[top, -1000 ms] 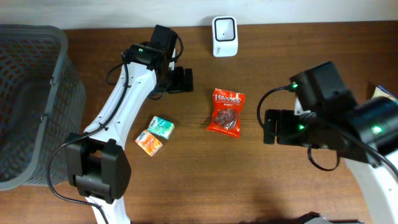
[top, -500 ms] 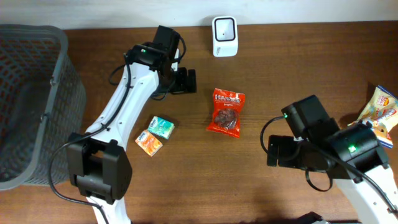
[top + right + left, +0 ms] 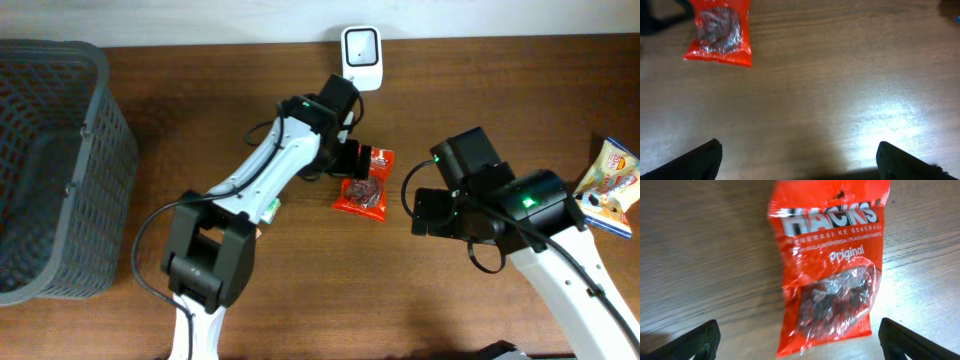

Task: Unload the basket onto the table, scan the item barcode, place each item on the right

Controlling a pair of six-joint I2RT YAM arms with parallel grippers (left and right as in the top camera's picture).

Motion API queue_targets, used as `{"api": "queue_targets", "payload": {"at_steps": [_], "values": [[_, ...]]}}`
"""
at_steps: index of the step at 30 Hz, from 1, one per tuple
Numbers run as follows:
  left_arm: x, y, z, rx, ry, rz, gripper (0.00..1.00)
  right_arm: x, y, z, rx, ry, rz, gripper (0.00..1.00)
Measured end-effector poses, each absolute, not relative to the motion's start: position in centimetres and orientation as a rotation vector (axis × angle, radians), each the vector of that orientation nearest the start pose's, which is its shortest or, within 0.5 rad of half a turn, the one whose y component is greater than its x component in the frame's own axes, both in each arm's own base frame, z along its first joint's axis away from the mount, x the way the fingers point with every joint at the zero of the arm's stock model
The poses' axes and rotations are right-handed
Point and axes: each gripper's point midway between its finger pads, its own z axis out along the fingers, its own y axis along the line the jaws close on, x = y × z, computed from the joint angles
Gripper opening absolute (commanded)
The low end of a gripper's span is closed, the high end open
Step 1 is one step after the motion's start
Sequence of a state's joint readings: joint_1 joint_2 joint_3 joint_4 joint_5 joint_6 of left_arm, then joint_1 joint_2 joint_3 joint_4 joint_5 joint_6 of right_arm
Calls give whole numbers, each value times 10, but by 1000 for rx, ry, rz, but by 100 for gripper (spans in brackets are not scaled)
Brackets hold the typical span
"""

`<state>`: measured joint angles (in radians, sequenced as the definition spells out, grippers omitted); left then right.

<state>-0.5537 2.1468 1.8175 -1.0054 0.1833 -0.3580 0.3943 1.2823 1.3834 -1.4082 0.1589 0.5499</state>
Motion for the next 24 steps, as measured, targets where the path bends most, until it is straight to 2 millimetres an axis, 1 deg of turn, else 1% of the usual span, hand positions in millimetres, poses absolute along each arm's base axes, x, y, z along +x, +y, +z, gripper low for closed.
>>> {"api": "queue_targets", "payload": {"at_steps": [1, 2, 5, 7, 8, 10, 11, 12, 13, 15, 16, 17, 18, 19, 20, 21, 22, 23, 24], "values": [[383, -281, 66, 340, 2978, -415, 94, 239, 66, 216, 268, 2820, -35, 99], [383, -285, 60, 349, 2986, -424, 91, 241, 62, 216, 295, 2816, -39, 99], [390, -303, 44, 378, 2954, -494, 91, 246, 37, 216, 433, 2796, -67, 99], [400, -314, 35, 385, 2917, -545, 91, 248, 19, 216, 533, 2780, -89, 99], [403, -316, 29, 387, 2912, -554, 88, 248, 13, 216, 567, 2774, -95, 99], [405, -320, 19, 393, 2914, -569, 70, 248, 4, 216, 615, 2766, -105, 99], [405, -321, 19, 398, 2908, -578, 58, 248, 2, 216, 622, 2764, -109, 99], [406, -322, 18, 398, 2906, -579, 40, 248, 2, 216, 626, 2764, -110, 99], [405, -323, 15, 395, 2913, -589, 32, 248, 1, 216, 626, 2764, -111, 99], [405, -325, 17, 396, 2911, -610, 26, 248, 1, 216, 626, 2764, -111, 99], [405, -326, 18, 399, 2909, -616, 25, 248, 1, 216, 626, 2764, -111, 99], [404, -326, 19, 398, 2915, -615, 21, 248, 1, 216, 626, 2764, -111, 99], [403, -325, 20, 396, 2926, -613, 20, 248, 1, 216, 626, 2764, -111, 99], [400, -323, 21, 393, 2945, -607, 15, 248, 2, 216, 626, 2763, -110, 99], [396, -319, 22, 387, 2973, -597, 13, 248, 2, 216, 626, 2763, -110, 99], [388, -311, 25, 386, 3023, -570, 13, 248, 1, 216, 627, 2764, -111, 99], [386, -305, 28, 387, 3047, -546, 13, 248, 2, 216, 626, 2764, -110, 99], [387, -299, 29, 387, 3064, -515, 13, 248, 2, 216, 626, 2764, -111, 99], [393, -289, 34, 374, 3068, -462, 13, 248, 2, 216, 626, 2763, -110, 99]]}}
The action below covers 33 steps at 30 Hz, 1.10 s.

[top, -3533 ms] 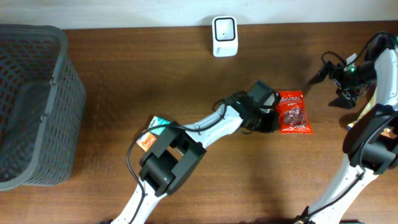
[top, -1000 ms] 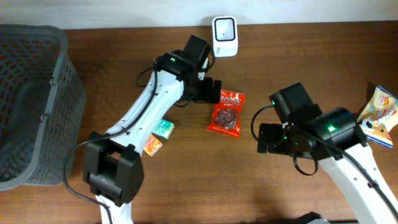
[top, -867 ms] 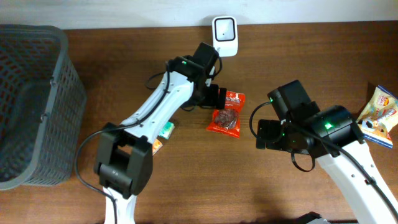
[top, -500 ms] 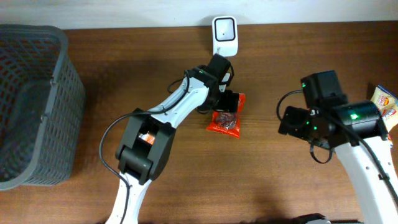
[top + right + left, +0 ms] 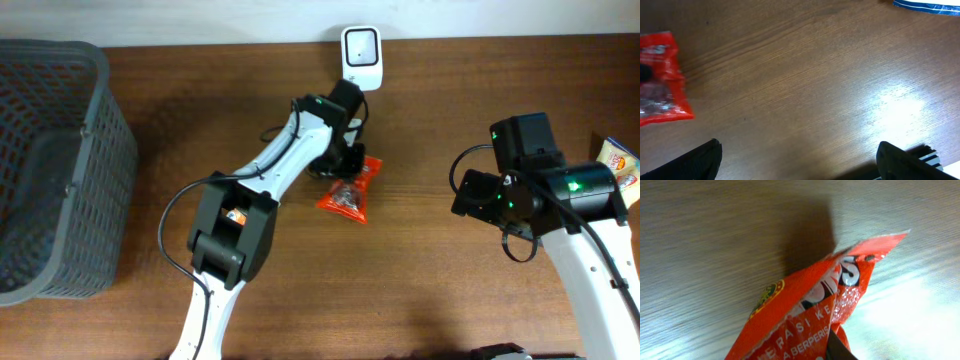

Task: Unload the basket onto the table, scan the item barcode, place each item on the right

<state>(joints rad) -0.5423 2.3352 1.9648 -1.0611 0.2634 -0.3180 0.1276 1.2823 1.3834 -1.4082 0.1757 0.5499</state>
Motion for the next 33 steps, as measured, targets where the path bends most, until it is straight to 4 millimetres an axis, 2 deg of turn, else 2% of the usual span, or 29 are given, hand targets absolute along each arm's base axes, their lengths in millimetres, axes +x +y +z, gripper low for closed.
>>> {"api": "queue_targets", "payload": {"at_steps": [2, 5, 7, 10, 13, 15, 18, 21, 24, 26, 28, 30, 33], "values": [[402, -271, 43, 357, 3071, -349, 16, 248, 2, 216, 626, 2761, -109, 99], [413, -230, 69, 332, 3052, 1, 15, 250, 2, 217, 625, 2753, -105, 99], [412, -205, 79, 336, 3040, 213, 16, 251, 2, 217, 625, 2749, -103, 99], [417, -156, 96, 290, 2945, 635, 22, 252, 2, 217, 625, 2747, -101, 99], [425, -141, 104, 227, 2866, 765, 14, 252, 2, 217, 625, 2747, -101, 99], [428, -139, 107, 176, 2840, 785, 21, 252, 2, 217, 624, 2747, -102, 99], [434, -139, 101, 138, 2803, 793, 22, 250, 2, 217, 625, 2756, -106, 99], [433, -134, 85, 111, 2779, 840, 20, 249, 2, 217, 625, 2758, -107, 99], [433, -138, 69, 83, 2752, 843, 24, 249, 2, 217, 625, 2757, -107, 99], [432, -149, 63, 102, 2734, 828, 27, 249, 2, 217, 627, 2757, -106, 99], [427, -164, 61, 141, 2720, 818, 39, 249, 2, 217, 626, 2757, -107, 99], [422, -177, 62, 172, 2707, 805, 40, 249, 2, 216, 626, 2758, -107, 99], [409, -210, 57, 245, 2715, 733, 37, 249, 2, 217, 626, 2758, -107, 99]]}}
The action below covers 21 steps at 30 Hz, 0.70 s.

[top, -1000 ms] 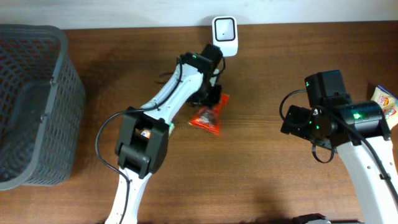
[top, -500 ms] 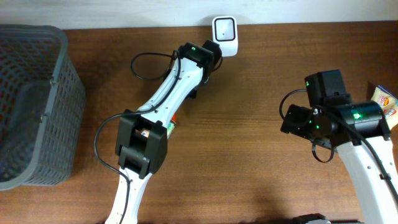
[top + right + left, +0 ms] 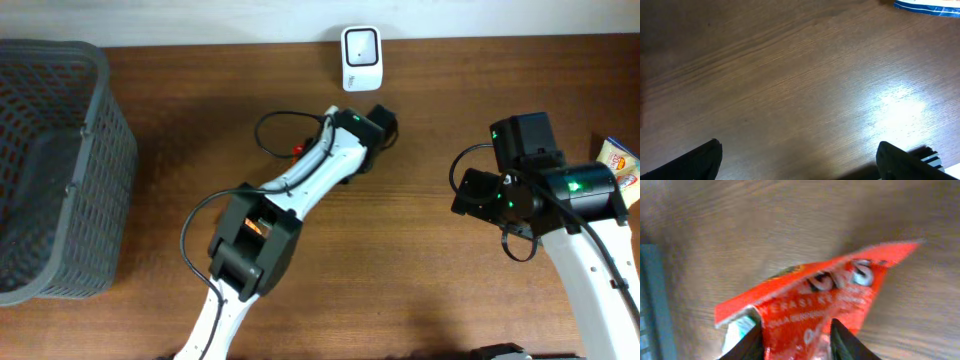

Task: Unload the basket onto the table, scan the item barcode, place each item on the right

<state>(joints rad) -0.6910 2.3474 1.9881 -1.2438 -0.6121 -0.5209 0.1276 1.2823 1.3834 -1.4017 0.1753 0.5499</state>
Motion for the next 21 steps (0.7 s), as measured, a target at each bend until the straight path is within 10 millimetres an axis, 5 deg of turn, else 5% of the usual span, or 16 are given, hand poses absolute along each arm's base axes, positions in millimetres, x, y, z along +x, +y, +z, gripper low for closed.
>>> {"api": "queue_targets", "payload": {"at_steps": [6, 11, 13, 14, 15, 17, 21], "values": [[390, -241, 50, 321, 2755, 636, 37, 249, 2, 217, 626, 2758, -107, 99], [379, -233, 53, 314, 2861, 609, 40, 250, 2, 217, 625, 2755, -105, 99], [392, -228, 69, 219, 2951, 429, 48, 253, 2, 218, 624, 2742, -98, 99], [399, -227, 74, 194, 2979, 341, 76, 255, 3, 218, 624, 2735, -93, 99], [404, -227, 79, 194, 3014, 226, 90, 256, 3, 218, 623, 2733, -89, 99], [416, -217, 85, 183, 3061, 36, 95, 256, 4, 218, 622, 2732, -80, 99], [408, -163, 86, 110, 3234, -126, 93, 258, 6, 216, 621, 2743, -70, 99]]}}
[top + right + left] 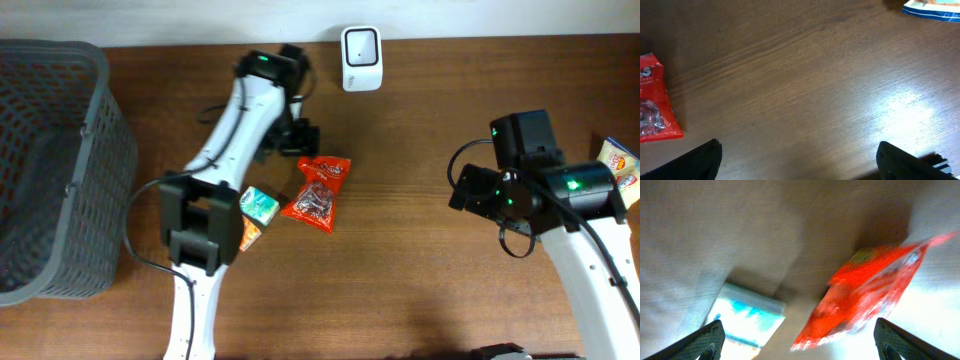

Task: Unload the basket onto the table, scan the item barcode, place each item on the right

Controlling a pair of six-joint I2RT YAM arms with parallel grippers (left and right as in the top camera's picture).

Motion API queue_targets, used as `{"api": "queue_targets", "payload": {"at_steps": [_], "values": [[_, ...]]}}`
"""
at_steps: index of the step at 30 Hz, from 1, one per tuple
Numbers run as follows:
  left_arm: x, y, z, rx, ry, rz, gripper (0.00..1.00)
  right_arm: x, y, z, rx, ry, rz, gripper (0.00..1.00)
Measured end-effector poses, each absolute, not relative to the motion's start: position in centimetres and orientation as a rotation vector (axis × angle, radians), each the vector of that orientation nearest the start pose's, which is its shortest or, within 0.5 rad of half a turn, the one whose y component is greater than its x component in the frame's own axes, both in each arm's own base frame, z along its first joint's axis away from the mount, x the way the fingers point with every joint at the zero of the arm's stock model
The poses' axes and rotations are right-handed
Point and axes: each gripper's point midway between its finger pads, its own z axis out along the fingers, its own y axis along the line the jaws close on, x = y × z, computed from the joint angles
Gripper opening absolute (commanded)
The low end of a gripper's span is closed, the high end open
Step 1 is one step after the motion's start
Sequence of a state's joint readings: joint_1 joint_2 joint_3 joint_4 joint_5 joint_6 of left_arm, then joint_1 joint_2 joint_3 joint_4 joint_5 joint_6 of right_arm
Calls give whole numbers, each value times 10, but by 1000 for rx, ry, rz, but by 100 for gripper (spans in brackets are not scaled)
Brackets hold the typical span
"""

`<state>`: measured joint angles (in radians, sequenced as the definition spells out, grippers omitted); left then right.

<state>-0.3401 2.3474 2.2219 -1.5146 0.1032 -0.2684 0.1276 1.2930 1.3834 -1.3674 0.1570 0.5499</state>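
The red Hacks candy packet point(318, 192) lies flat on the wooden table point(420, 290), below and left of the white barcode scanner point(360, 45). My left gripper point(303, 140) hovers just above the packet's upper end. In the blurred left wrist view that gripper point(800, 342) is open, with the red packet point(875, 290) free between and beyond its fingers. My right gripper point(800, 162) is open over bare wood at the right; the packet point(652, 105) shows at the left edge of its view.
A teal box point(258, 204) and a small orange item point(250, 232) lie left of the packet. A dark mesh basket point(50, 170) fills the far left. A snack bag point(620, 175) lies at the right edge, its blue-and-white edge point(935, 10) in the right wrist view.
My left gripper was shut on the red packet, held up just below the scanner. Now it is open further left, and the packet lies on the table beside the teal box. The right arm has barely moved.
At first my left gripper stood open over the packet lying below the scanner. Then it was shut on the packet's top edge, and later it held it up close to the scanner. Now the packet lies released further left. The right arm drew back to the right early and stayed.
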Motion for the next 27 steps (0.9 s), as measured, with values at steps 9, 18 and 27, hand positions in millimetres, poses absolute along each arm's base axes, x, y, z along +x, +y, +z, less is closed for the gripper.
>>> {"api": "queue_targets", "payload": {"at_steps": [9, 18, 27], "values": [[381, -149, 112, 316, 3302, -691, 96, 274, 20, 177, 633, 2898, -45, 99], [323, -131, 229, 387, 3034, -522, 99, 275, 20, 175, 634, 2906, -46, 99], [303, -157, 103, 337, 2906, -808, 71, 281, 21, 175, 630, 2885, -34, 99]]}}
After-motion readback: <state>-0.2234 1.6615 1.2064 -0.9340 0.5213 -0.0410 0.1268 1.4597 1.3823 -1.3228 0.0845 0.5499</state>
